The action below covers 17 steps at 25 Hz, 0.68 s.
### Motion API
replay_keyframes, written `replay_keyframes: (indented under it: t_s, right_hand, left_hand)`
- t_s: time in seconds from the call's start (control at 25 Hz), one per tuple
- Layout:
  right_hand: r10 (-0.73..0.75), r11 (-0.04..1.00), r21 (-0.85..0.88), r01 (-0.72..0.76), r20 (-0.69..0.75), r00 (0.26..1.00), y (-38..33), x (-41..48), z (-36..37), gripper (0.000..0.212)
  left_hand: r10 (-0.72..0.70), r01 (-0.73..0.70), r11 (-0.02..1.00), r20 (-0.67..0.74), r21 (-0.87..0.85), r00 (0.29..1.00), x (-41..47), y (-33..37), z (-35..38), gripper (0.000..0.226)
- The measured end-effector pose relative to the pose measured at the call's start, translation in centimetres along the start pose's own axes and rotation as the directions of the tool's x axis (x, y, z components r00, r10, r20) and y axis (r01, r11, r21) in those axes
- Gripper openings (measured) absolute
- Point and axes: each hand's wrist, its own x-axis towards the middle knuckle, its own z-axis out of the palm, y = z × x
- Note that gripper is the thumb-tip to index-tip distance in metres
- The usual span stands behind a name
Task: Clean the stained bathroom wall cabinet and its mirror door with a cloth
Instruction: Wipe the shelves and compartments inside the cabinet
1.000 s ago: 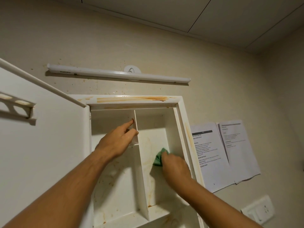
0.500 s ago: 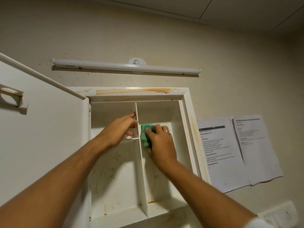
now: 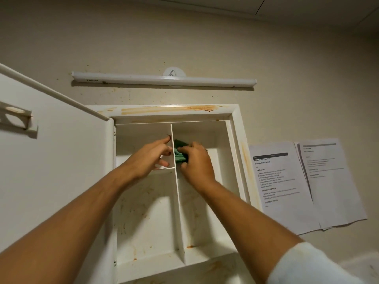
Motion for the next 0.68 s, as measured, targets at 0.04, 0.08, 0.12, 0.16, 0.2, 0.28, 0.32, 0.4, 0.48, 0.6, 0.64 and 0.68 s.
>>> replay_keyframes:
  t_s: [0.04, 0.08, 0.12, 0.16, 0.2, 0.28, 0.32, 0.4, 0.48, 0.6, 0.64, 0.68]
  right_hand:
    - [-0.003, 0.999, 0.051, 0.002, 0.017, 1.0, 0.7, -1.4, 0.5, 0.043]
    - [-0.048, 0.997, 0.067, 0.044, 0.063, 0.997, 1.7, -3.2, 0.5, 0.044]
    - [-0.101, 0.994, 0.059, 0.093, 0.156, 0.983, 2.6, -5.2, 0.1, 0.043]
    - [-0.148, 0.989, 0.044, 0.142, 0.275, 0.95, 3.1, -7.1, -0.9, 0.041]
    - [-0.176, 0.983, 0.024, 0.183, 0.411, 0.894, 3.6, -8.6, -2.0, 0.04]
    - [-0.142, 0.986, 0.005, 0.166, 0.543, 0.828, 4.1, -8.8, -4.4, 0.037]
    - [-0.087, 0.996, 0.018, 0.09, 0.492, 0.866, 3.5, -7.6, -5.7, 0.033]
    - [-0.039, 0.999, 0.042, 0.033, 0.151, 0.988, 2.3, -3.8, -7.5, 0.023]
    - [-0.127, 0.989, -0.097, 0.114, -0.14, 0.982, 0.9, -0.3, -7.9, 0.022]
    - [-0.093, 0.988, -0.123, 0.092, -0.005, 0.996, 1.1, 0.5, -4.2, 0.029]
    - [-0.05, 0.996, -0.07, 0.056, 0.076, 0.996, 1.6, -0.9, -2.6, 0.031]
    - [-0.044, 0.998, -0.028, 0.048, 0.122, 0.992, 2.1, -3.1, -1.4, 0.033]
  left_hand:
    - [0.0, 0.0, 1.0, -0.005, 0.003, 1.0, 0.2, -0.2, 0.0, 0.068]
    - [-0.003, 0.003, 1.0, -0.005, 0.007, 1.0, 0.3, -0.2, 0.0, 0.068]
    - [-0.006, 0.006, 1.0, -0.003, 0.012, 1.0, 0.3, -0.3, -0.1, 0.068]
    - [-0.003, 0.003, 1.0, -0.002, 0.024, 1.0, 0.3, -0.4, -0.1, 0.065]
    - [0.004, -0.004, 0.999, 0.004, 0.041, 1.0, 0.2, -0.3, -0.2, 0.061]
    - [0.006, -0.007, 0.997, 0.008, 0.072, 1.0, -0.2, -0.1, -0.2, 0.064]
    - [0.009, -0.009, 0.996, 0.0, 0.088, 1.0, -0.3, 0.0, -0.1, 0.07]
    - [0.026, -0.022, 0.989, -0.025, 0.145, 0.999, -0.7, 0.1, 0.1, 0.082]
    - [0.036, -0.026, 0.98, -0.049, 0.196, 0.998, -0.7, 0.1, 0.2, 0.088]
    - [0.074, -0.056, 0.946, -0.043, 0.32, 0.996, -1.1, 0.0, 0.5, 0.083]
    - [0.102, -0.084, 0.92, -0.027, 0.382, 0.994, -1.2, -0.2, 0.6, 0.079]
    - [0.13, -0.112, 0.897, -0.013, 0.428, 0.991, -1.3, -0.4, 0.7, 0.076]
